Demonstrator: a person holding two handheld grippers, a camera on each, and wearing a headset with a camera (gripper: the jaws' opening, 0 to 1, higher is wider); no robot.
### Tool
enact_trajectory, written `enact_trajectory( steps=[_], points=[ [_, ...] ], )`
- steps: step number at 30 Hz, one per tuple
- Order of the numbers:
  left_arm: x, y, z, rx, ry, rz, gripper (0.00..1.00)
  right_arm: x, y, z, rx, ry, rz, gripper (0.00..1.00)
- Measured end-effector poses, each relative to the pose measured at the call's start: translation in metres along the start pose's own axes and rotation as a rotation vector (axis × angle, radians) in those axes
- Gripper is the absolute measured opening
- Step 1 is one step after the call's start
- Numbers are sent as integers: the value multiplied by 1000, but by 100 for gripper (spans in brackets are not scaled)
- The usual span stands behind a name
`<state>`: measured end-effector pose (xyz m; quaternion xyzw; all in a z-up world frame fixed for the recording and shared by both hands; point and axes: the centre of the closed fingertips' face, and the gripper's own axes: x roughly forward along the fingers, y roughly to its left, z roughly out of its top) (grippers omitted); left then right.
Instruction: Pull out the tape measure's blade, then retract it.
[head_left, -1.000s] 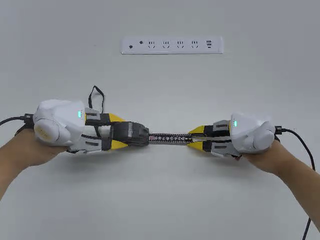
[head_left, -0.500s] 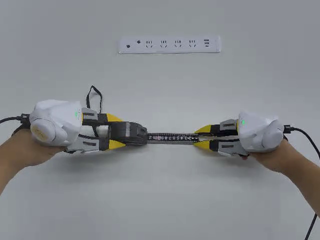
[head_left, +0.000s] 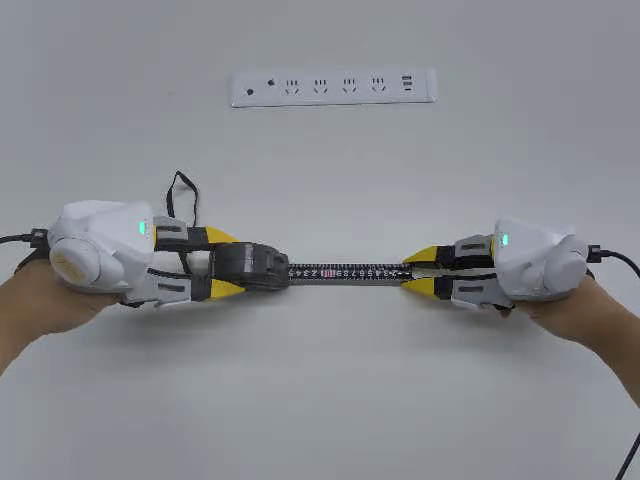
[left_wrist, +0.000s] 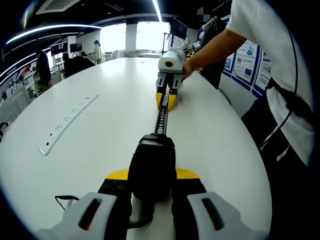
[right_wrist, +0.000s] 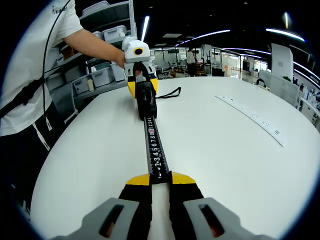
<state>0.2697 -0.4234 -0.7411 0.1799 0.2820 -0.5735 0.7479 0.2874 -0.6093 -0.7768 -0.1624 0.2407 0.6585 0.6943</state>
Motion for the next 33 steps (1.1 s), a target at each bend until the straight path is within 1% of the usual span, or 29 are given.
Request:
enact_trajectory(
  steps=[4, 9, 15, 33],
  points=[
    [0, 0, 0, -1, 2, 0, 26, -7, 1, -3, -5, 6, 0, 9],
    [0, 0, -1, -1, 4, 1, 26, -14, -2, -7, 10, 2, -10, 9],
    [0, 0, -1, -3, 10, 0, 26, -23, -5, -14, 11, 2, -14, 9],
    [0, 0, -1, -9, 10, 0, 26, -43, -8, -29, 24, 2, -27, 9]
  ],
)
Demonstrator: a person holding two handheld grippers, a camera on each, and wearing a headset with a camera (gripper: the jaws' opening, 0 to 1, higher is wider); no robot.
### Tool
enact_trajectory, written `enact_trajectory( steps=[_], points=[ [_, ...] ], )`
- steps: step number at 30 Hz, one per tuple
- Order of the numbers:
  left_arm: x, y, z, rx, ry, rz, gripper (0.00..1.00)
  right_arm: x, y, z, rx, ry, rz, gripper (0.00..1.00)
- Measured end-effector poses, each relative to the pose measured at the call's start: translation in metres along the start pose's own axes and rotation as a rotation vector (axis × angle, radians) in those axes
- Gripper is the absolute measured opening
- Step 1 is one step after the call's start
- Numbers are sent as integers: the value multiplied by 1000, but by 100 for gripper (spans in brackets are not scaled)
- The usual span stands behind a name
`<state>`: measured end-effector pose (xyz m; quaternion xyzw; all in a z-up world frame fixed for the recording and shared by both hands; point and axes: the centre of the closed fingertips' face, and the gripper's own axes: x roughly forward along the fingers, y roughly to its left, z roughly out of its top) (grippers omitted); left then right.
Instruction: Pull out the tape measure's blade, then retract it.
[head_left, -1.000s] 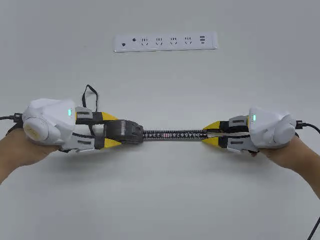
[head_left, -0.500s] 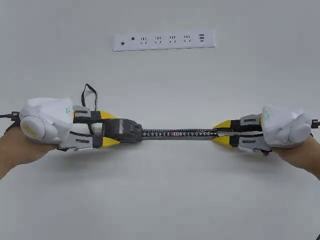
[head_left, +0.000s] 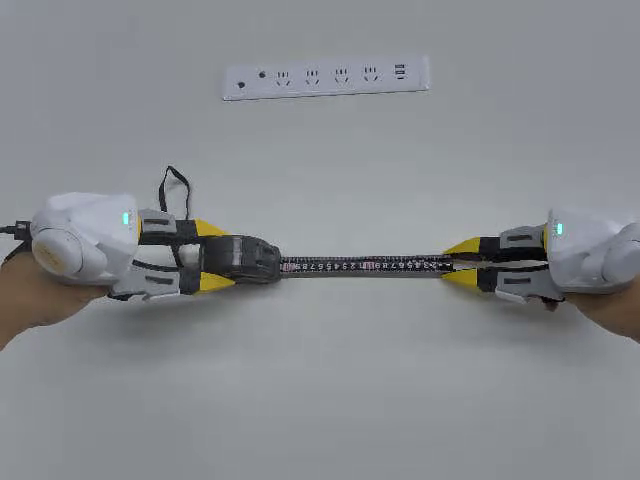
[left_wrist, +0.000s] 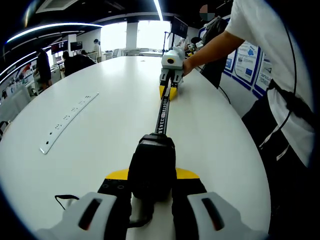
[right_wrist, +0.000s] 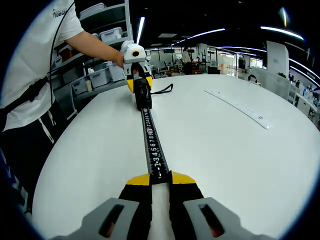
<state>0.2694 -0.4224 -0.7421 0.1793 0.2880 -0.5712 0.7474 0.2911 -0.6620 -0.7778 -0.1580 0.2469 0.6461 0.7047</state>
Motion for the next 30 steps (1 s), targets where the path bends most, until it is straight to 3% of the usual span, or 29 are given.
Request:
enact_trajectory(
  steps=[30],
  points=[
    [0, -1, 0, 2, 6, -2, 27, -17, -4, -12, 9, 12, -16, 9]
  ],
)
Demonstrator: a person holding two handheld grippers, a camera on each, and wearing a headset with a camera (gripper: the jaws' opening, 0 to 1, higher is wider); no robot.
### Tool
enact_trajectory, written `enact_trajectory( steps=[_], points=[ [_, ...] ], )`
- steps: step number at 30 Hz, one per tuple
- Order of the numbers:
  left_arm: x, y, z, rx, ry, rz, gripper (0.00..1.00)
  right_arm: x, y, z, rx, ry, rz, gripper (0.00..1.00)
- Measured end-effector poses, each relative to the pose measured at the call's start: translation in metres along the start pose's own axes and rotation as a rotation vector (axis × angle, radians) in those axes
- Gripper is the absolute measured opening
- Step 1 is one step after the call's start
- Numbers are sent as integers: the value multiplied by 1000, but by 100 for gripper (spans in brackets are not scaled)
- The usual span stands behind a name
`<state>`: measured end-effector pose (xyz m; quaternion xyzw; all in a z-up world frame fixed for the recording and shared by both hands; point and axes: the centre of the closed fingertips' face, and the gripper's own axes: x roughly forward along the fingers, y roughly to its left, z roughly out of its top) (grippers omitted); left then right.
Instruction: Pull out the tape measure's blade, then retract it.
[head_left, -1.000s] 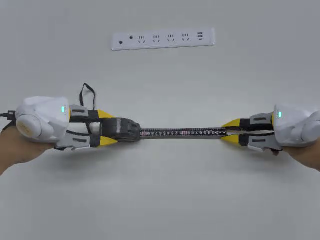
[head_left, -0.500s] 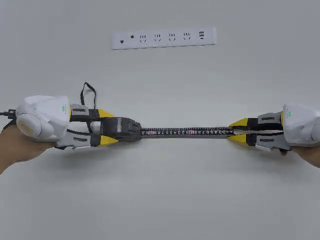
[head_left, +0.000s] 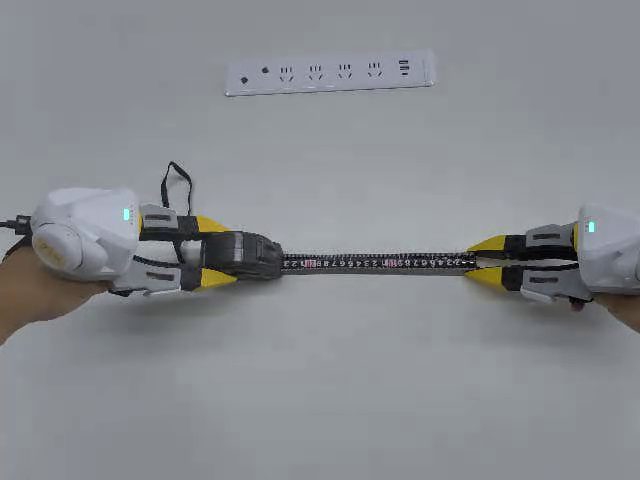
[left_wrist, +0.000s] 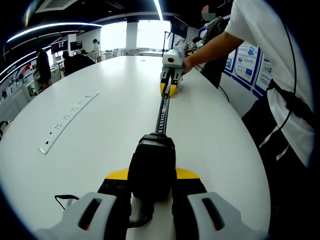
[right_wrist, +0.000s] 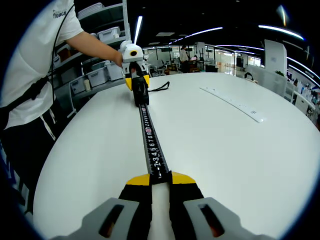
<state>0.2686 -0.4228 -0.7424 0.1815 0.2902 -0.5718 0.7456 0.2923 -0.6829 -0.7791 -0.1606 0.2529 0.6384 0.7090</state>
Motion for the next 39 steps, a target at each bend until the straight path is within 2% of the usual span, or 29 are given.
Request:
enact_trajectory(
  steps=[31, 38, 39],
  points=[
    [0, 0, 0, 8, 7, 3, 27, -2, 1, 0, 10, -6, -13, 11],
    [1, 0, 1, 14, 12, 3, 27, -2, 0, 1, 10, -8, -9, 14],
    [1, 0, 1, 15, 14, 3, 27, -2, 0, 3, 17, -25, -10, 19]
  ],
)
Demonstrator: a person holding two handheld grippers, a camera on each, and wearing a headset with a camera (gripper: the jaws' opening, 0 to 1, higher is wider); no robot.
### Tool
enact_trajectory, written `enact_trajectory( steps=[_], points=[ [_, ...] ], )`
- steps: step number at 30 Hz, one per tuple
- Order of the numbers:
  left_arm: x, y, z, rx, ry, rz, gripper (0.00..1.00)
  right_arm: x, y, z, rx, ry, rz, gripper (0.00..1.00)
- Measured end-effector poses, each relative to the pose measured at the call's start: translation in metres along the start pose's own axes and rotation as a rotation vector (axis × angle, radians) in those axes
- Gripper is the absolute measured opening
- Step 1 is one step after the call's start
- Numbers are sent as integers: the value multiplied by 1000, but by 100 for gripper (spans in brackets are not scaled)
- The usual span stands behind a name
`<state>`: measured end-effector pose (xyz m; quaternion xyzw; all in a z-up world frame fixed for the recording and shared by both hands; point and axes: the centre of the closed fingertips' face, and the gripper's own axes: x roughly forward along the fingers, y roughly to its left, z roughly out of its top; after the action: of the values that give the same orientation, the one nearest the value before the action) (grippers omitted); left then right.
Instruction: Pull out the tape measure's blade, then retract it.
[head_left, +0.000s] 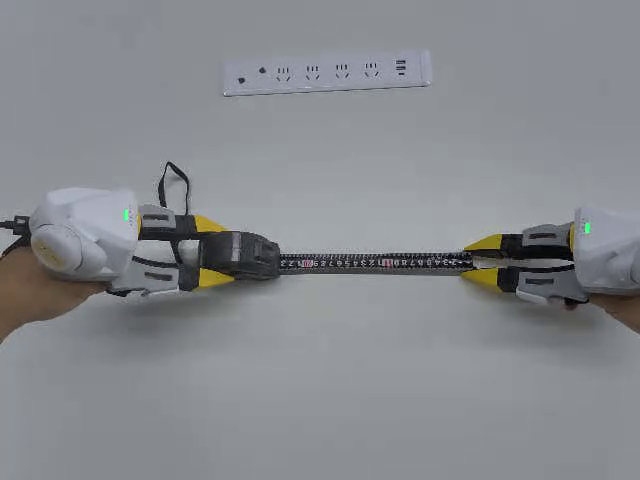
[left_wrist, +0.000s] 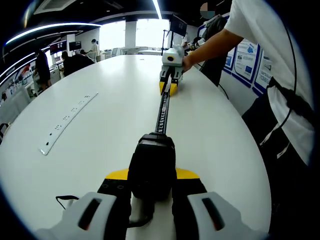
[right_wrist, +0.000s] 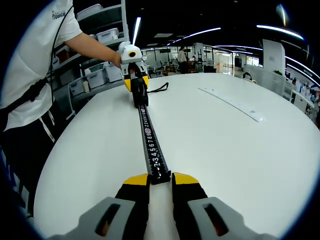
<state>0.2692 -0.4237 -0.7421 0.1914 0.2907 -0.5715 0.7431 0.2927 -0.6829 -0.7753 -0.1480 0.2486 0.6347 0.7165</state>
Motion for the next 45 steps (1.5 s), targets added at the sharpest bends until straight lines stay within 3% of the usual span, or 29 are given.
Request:
enact_trajectory(
  steps=[2, 4, 7, 22, 23, 24, 25, 27, 29, 45],
  points=[
    [0, 0, 0, 5, 5, -1, 27, 1, 0, 1, 1, -12, -4, 37],
    [0, 0, -1, 6, 7, -1, 27, 3, 2, 1, -4, -1, 1, 33],
    [0, 0, -1, 6, 7, -1, 27, 6, 3, 5, -2, -13, 7, 41],
    [2, 0, -2, 18, -3, -2, 28, 7, 4, 6, 11, -11, 8, 40],
    [3, 0, -5, 37, 9, 4, 29, 7, 5, 5, 14, -9, 10, 40],
    [5, 2, -15, 102, 74, 18, 29, 7, 6, 6, 14, -8, 11, 40],
    [8, 0, -15, 96, 79, 17, 29, 6, 6, 6, 14, -5, 12, 40],
    [14, -8, -2, 57, 2, -15, 39, 3, 7, 7, 17, -7, 10, 40],
    [15, -5, -6, 73, 40, 5, 42, 3, 8, 8, 20, -6, 9, 40],
    [5, -5, -4, 42, 9, 39, 51, 3, 11, 12, 26, -15, 3, 40]
  ],
)
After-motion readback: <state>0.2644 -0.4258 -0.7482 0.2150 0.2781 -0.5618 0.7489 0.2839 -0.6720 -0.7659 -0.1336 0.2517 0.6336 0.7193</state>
